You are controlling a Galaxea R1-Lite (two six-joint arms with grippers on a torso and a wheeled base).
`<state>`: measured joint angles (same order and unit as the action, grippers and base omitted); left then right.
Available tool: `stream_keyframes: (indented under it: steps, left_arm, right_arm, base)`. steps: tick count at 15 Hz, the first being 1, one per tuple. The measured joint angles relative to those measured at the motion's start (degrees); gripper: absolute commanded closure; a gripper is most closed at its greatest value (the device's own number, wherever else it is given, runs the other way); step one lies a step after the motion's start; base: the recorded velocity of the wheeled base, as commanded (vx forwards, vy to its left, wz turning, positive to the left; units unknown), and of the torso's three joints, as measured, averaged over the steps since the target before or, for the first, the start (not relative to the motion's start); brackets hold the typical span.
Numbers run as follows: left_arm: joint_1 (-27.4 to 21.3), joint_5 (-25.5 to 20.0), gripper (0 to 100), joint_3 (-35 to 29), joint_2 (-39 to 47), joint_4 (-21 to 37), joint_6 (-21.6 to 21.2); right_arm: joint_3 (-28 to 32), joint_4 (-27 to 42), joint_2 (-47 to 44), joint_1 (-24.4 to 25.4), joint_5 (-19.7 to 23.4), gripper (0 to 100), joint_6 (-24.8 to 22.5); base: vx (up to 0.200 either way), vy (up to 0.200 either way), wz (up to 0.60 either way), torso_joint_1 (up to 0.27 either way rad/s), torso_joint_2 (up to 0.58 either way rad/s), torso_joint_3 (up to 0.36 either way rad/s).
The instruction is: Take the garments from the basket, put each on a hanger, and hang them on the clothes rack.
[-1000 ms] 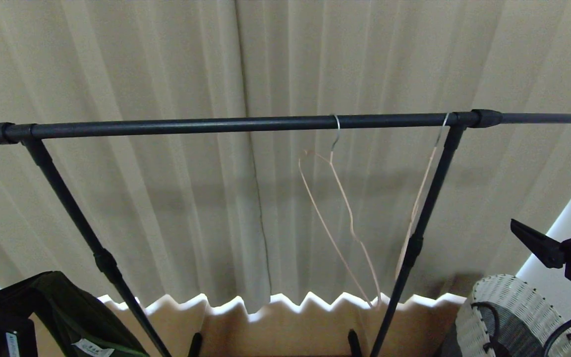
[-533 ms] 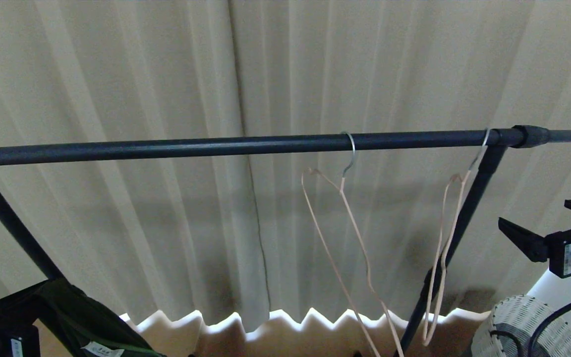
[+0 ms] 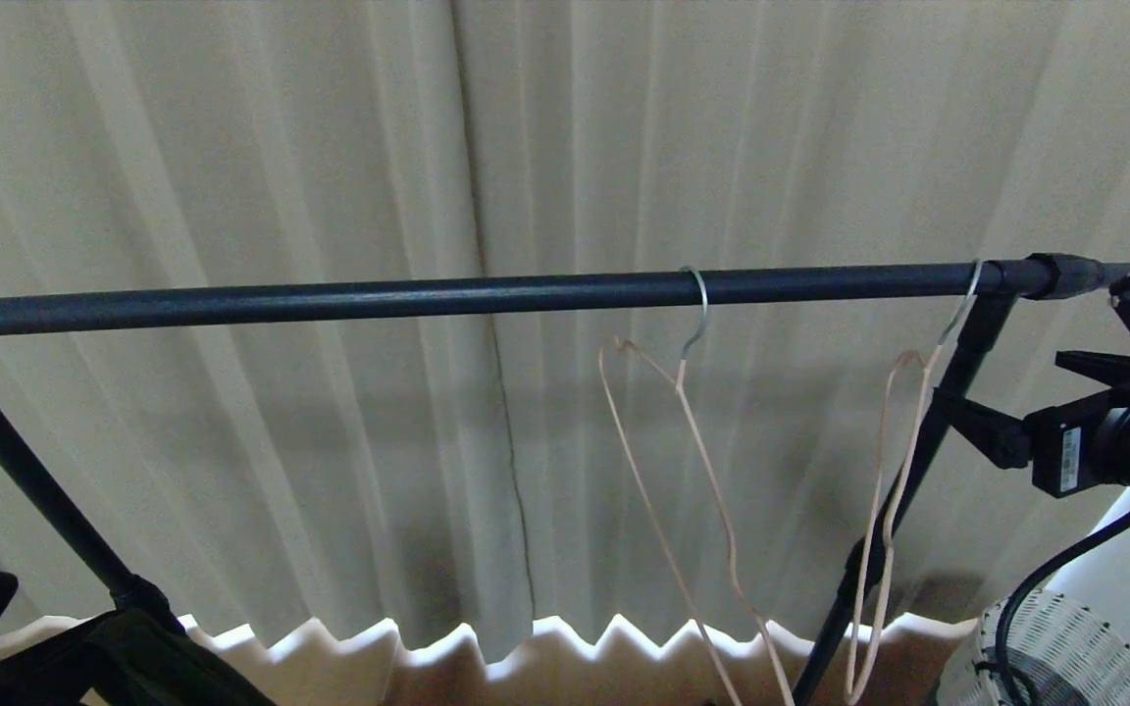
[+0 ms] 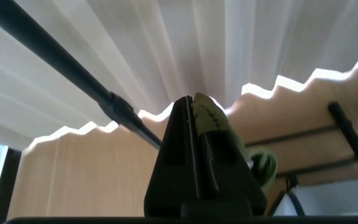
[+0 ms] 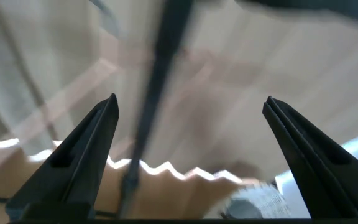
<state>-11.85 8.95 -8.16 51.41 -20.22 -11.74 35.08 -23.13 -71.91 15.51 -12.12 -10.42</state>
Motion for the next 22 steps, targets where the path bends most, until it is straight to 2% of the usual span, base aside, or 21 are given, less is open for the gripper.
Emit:
stream_keyframes:
  steps: [4,8,15,22]
  left_arm:
    - [-0.11,0.00,100,0.30,-1.39,-0.18,-0.33]
    - [-0.22,-0.04,100,0.11,-2.54,-0.20,-0.30]
    - [-0.18,-0.02,100,-0.72,-2.85,-0.24,-0.27]
    - [-0.16,0.00,100,-0.72,-2.90,-0.24,-0.27]
  right_arm:
    - [0.38,0.02,-1.51,4.00,-0.22,0,0.09]
    - [-1.62,0.50,0.13,4.33,-0.20,0,0.09]
    - [-3.69,0.41,2.01,4.30,-0.04,0,0.16]
    - [-3.54,-0.18,2.21,4.25,0.07,0,0.24]
  base:
    - [0.000,0.000,0.00,0.000,0.00,0.000]
    - [0.000,0.000,0.00,0.000,0.00,0.000]
    - [-0.200,0.000,0.00,0.002,0.00,0.001]
    - [0.000,0.000,0.00,0.000,0.00,0.000]
